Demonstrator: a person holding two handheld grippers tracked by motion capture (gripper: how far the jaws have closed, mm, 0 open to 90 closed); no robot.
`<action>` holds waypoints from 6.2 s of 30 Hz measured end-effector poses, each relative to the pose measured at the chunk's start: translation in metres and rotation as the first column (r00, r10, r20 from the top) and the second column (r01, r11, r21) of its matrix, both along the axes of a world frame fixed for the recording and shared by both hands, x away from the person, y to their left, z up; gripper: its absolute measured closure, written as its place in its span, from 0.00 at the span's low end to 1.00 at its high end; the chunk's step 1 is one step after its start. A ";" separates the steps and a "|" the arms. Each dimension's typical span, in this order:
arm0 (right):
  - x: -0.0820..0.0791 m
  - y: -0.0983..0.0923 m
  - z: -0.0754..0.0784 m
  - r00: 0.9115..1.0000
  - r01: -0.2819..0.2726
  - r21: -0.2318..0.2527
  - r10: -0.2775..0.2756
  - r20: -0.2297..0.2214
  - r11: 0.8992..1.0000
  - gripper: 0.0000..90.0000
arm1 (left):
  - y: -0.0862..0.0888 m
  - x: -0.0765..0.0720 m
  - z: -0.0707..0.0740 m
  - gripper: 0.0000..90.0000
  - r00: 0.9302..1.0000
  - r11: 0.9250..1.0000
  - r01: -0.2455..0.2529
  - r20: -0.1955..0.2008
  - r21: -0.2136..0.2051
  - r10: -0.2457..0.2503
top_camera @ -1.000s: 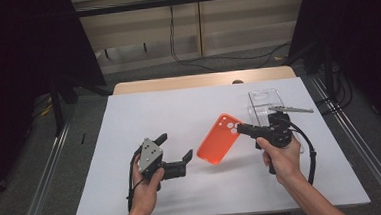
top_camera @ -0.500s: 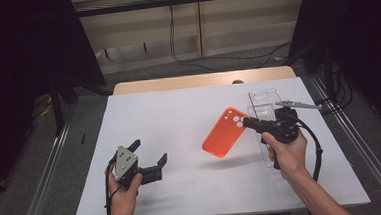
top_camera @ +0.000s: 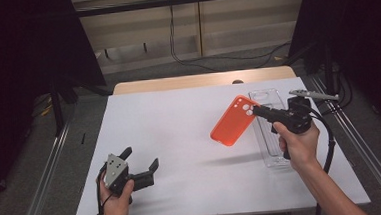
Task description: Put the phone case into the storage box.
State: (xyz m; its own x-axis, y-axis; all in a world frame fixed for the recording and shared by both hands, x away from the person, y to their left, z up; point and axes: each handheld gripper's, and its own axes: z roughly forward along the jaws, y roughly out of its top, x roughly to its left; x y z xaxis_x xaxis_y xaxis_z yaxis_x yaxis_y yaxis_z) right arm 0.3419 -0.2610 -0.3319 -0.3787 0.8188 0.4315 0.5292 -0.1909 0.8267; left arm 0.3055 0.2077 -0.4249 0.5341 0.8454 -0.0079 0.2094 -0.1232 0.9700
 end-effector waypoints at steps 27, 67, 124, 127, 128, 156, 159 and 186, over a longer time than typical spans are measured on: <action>0.015 -0.027 0.018 0.996 0.080 -0.035 -0.079 0.030 0.996 0.91 | 0.002 -0.015 -0.005 0.02 0.996 0.996 -0.086 -0.004 0.001 0.086; 0.040 -0.062 0.043 0.977 0.198 -0.139 -0.185 0.103 0.970 0.91 | 0.003 -0.006 -0.011 0.01 0.998 1.000 -0.026 -0.063 -0.001 0.026; 0.082 -0.080 0.030 0.952 0.297 -0.305 -0.256 0.167 0.905 0.91 | 0.007 -0.005 -0.011 0.01 0.998 1.000 -0.022 -0.060 0.007 0.022; 0.084 -0.079 0.027 0.952 0.300 -0.329 -0.258 0.166 0.895 0.91 | 0.007 -0.005 -0.011 0.01 0.998 1.000 -0.018 -0.059 0.009 0.019; 0.085 -0.079 0.026 0.952 0.299 -0.333 -0.256 0.166 0.894 0.91 | 0.007 -0.005 -0.011 0.01 0.998 1.000 -0.020 -0.058 0.008 0.020; 0.103 -0.073 0.003 0.958 0.285 -0.432 -0.239 0.160 0.855 0.91 | 0.005 -0.005 -0.011 0.01 0.998 1.000 -0.011 -0.068 0.024 0.012; 0.104 -0.070 -0.002 0.959 0.282 -0.454 -0.232 0.163 0.845 0.91 | 0.006 -0.005 -0.012 0.01 0.997 1.000 -0.017 -0.069 0.025 0.019; 0.112 -0.052 -0.027 0.952 0.304 -0.543 -0.237 0.192 0.783 0.91 | 0.008 -0.006 -0.011 0.01 0.998 0.999 -0.025 -0.065 0.028 0.027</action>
State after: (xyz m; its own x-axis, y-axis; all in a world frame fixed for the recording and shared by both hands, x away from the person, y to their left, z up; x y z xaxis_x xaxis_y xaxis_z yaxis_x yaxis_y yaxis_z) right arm 0.4542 -0.3126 -0.3589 -0.1208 0.9789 -0.1648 0.4282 0.2012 0.8810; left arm 0.2994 0.2154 -0.4360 0.5110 0.8594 -0.0191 0.2754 -0.1426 0.9507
